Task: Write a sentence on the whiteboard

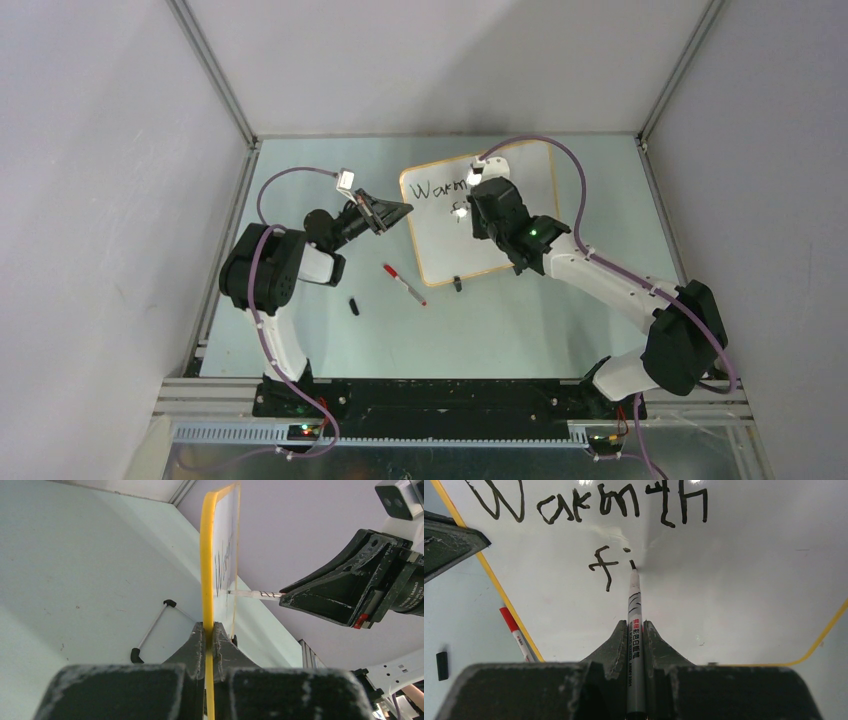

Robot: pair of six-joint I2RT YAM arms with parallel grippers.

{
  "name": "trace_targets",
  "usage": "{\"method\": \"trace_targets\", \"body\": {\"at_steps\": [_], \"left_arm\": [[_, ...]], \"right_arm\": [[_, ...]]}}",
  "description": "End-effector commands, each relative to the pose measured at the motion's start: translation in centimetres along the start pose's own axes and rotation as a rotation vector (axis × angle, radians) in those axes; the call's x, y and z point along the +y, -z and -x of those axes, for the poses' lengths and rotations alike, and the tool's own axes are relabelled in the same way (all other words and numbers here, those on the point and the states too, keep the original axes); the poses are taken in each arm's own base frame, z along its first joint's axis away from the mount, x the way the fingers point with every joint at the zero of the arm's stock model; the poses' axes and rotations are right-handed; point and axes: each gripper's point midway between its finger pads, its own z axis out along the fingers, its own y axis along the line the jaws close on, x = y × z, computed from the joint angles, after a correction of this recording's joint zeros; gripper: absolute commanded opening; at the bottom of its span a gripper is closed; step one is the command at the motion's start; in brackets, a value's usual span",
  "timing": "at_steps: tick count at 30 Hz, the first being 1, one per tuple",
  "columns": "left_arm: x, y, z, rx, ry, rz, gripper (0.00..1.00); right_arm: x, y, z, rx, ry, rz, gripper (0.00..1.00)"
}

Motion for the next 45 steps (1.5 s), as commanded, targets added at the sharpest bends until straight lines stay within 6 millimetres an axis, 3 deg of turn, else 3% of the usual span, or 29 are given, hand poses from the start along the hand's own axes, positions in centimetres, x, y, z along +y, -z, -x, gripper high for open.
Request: {"method": "trace_targets", "body": {"at_steps": [1, 15, 28, 45], "left_arm": [[-1.5, 0.2, 0.8, -0.015, -0.095, -0.049, 0.0], [-1.6, 0.3, 0.8, -0.016, -0.097, -0.048, 0.0], [-1.6, 0.3, 0.7, -0.016, -0.096, -0.046, 0.0], [-1.6, 0.1, 0.8, -0.014, -0.094, -0.052, 0.0]], "right_arm": [[-0.1, 0.0, -0.6, 0.03, -0.003, -0.014, 0.0], [-0.1, 0.6, -1.9, 0.076, 0.018, -0.022, 0.0], [-0.4, 2.5, 3.5, -0.09, -0.072, 0.04, 0.0], [-0.4, 0.9, 4.4, -0.091, -0.071, 0.042, 0.0]]}}
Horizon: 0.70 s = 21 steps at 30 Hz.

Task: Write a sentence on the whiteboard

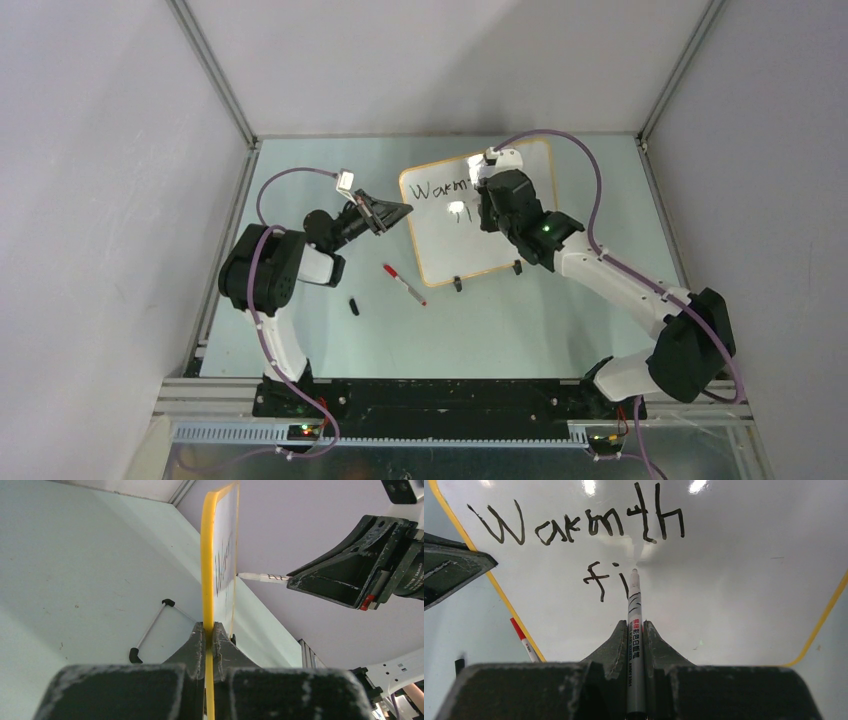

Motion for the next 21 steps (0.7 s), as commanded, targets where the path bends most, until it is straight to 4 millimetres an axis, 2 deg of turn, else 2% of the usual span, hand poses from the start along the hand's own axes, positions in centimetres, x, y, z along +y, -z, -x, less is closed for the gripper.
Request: {"method": "trace_targets", "body": {"at_steps": [1, 6, 21], "left_arm": [[-1.49, 0.02, 0.86, -0.015, -0.095, -0.051, 0.0], [-1.51, 0.0, 0.84, -0.015, -0.095, -0.052, 0.0], [-1.46, -0.01, 0.79, -0.013, -0.094, -0.052, 0.0]], "right_arm": [[0.88, -0.29, 2.61, -0.055, -0.016, 0.022, 0.0], [0.89, -0.75, 2.33, -0.045, -0.009, 0.016, 0.0], [0.5, -0.74, 3.09, -0.06, -0.006, 0.002, 0.0]]}}
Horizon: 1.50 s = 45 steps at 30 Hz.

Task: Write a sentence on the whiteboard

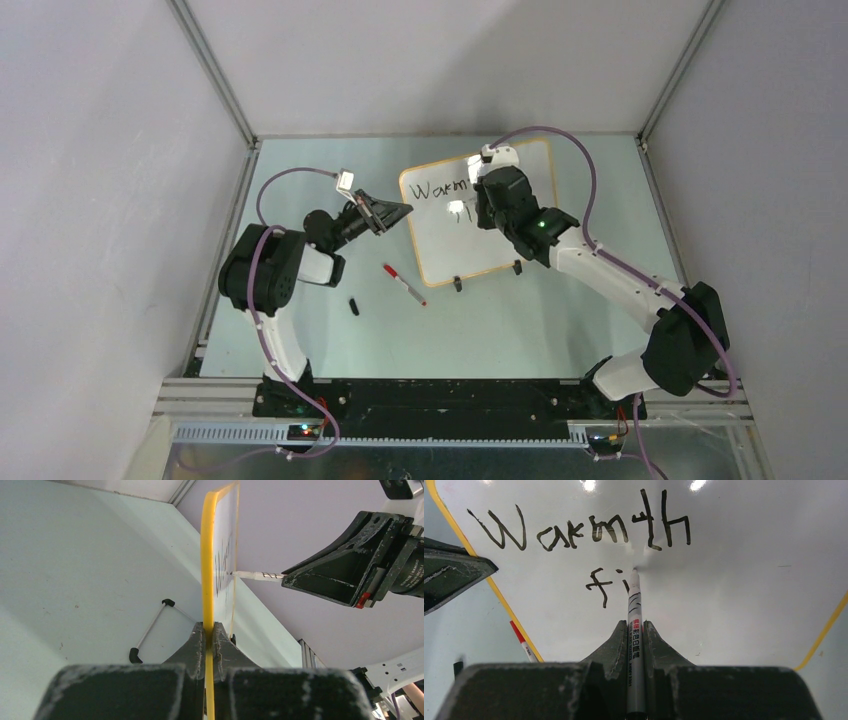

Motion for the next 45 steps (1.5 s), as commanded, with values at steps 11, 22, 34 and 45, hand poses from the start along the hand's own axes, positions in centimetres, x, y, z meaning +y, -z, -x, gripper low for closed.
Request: {"method": "trace_targets", "body": {"at_steps": [11, 22, 34, 45], "left_arm": [[-1.5, 0.0, 0.9, -0.015, -0.097, -0.051, 0.0], [-1.6, 0.0, 0.8, -0.015, -0.098, -0.053, 0.0], [-1.5, 0.1, 0.8, -0.015, -0.098, -0.05, 0.0], [-1.6, 0.1, 0.8, -0.014, -0.099, -0.052, 0.0]], "right_arm": [[0.1, -0.2, 1.9, -0.029, -0.007, -0.012, 0.0], [-0.7, -0.2, -0.6, 0.04, 0.003, -0.044, 0.0], [-0.8, 0.4, -2.9, 0.083, 0.015, -0.05, 0.0], [-0.8, 1.0, -3.0, 0.086, 0.021, -0.052, 0.0]]}}
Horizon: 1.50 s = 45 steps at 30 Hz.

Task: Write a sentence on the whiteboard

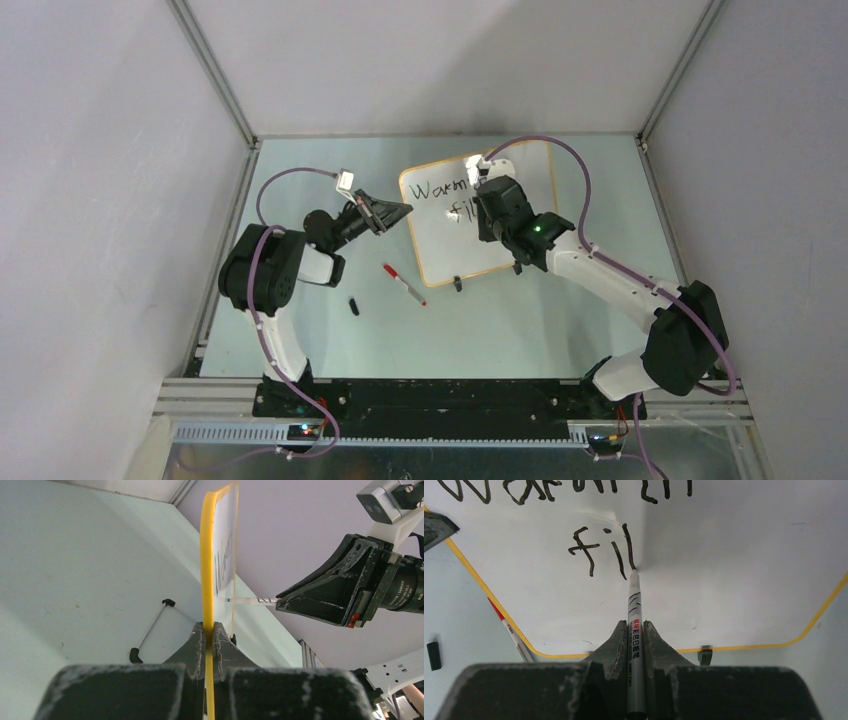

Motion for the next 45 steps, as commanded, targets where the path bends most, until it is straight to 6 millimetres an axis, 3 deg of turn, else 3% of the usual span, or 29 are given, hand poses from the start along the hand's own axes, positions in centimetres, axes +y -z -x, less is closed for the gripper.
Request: {"method": "trace_targets", "body": {"at_steps": [1, 6, 12, 16, 45], "left_arm": [[-1.6, 0.1, 0.8, -0.013, -0.098, -0.054, 0.0], [-1.5, 0.1, 0.7, -0.012, -0.096, -0.052, 0.0], [-1.5, 0.0, 0.7, -0.012, -0.096, -0.052, 0.0], [-1.5, 0.0, 0.7, -0.013, -0.095, -0.053, 0.0], [-1.6, 0.0, 0.7, -0.012, -0.094, -0.055, 0.0]], "right_arm": [[-0.4, 0.7, 0.0, -0.007, -0.004, -0.019, 0.0], [-0.1, 1.1, 1.0, -0.039, -0.007, 0.004, 0.0], [-0.3, 3.2, 4.4, -0.139, -0.057, 0.059, 0.0], [-0.8, 3.5, 5.4, -0.167, -0.076, 0.063, 0.0], [-0.5, 0.9, 6.5, -0.146, -0.053, 0.033, 0.0]]}}
